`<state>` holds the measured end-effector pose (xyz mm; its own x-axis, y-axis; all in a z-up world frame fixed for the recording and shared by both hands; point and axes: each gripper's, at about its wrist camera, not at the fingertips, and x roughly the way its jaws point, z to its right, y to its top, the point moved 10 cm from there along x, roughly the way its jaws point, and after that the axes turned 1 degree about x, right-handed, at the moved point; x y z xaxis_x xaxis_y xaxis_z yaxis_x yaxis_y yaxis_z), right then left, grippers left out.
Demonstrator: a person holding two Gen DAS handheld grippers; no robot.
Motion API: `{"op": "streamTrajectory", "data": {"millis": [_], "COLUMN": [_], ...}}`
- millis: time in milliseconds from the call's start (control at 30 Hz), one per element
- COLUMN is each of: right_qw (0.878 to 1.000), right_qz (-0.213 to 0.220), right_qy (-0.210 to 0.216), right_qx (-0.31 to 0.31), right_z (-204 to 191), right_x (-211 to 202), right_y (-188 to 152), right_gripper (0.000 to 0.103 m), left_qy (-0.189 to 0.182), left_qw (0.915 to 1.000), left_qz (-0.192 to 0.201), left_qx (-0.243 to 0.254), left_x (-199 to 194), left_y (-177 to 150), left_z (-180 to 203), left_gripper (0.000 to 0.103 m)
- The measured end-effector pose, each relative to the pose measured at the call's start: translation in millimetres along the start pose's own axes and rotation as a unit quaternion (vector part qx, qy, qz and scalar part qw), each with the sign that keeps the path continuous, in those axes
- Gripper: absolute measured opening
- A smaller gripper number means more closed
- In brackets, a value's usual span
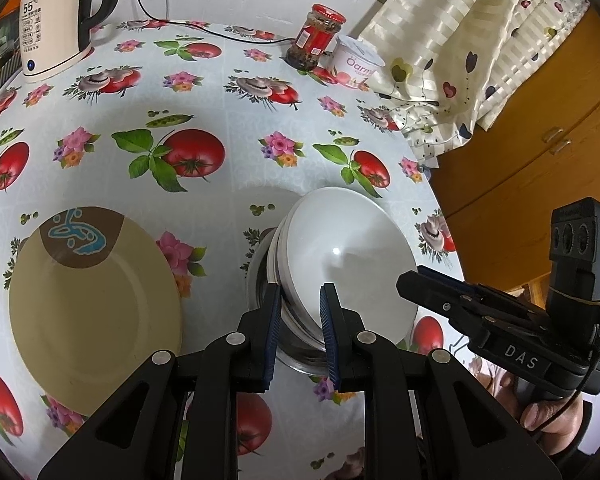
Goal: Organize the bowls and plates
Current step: 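Lower the white bowl into the steel bowl and open the left tool, then close the left tool on the rim of the nested bowl stack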
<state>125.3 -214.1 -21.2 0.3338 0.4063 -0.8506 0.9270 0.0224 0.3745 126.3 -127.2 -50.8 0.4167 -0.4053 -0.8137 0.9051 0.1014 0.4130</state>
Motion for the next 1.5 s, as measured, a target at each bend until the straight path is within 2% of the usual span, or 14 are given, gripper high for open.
{"op": "streamTrajectory", "data": {"millis": [367, 600, 1200, 1500], "right_qw": [1.000, 1.000, 1.000, 1.000], "right_qz": [0.018, 0.012, 0.012, 0.012], "right_qy": [-0.004, -0.005, -0.011, -0.001], "right_qx": [-0.010, -0.012, -0.021, -0.016], "right_z": [1, 2, 1, -1], "right_x": [-7, -1, -3, -3], "right_y": [8, 6, 8, 8], "right_gripper": [0.025, 0.019, 0.018, 0.018], "left_qy": [-0.003, 0.001, 0.009, -0.001], "left_qw": [0.9997, 0.9995, 0.9994, 0.9995], "left_qz": [0.025, 0.029, 0.024, 0.024], "left_qx": [0.006, 0.015, 0.022, 0.020], "left_x": [-2, 1, 4, 4], "left_y": [10, 13, 12, 11], "left_z": [-4, -4, -5, -6], "left_gripper": [0.020, 0.020, 0.020, 0.020]}}
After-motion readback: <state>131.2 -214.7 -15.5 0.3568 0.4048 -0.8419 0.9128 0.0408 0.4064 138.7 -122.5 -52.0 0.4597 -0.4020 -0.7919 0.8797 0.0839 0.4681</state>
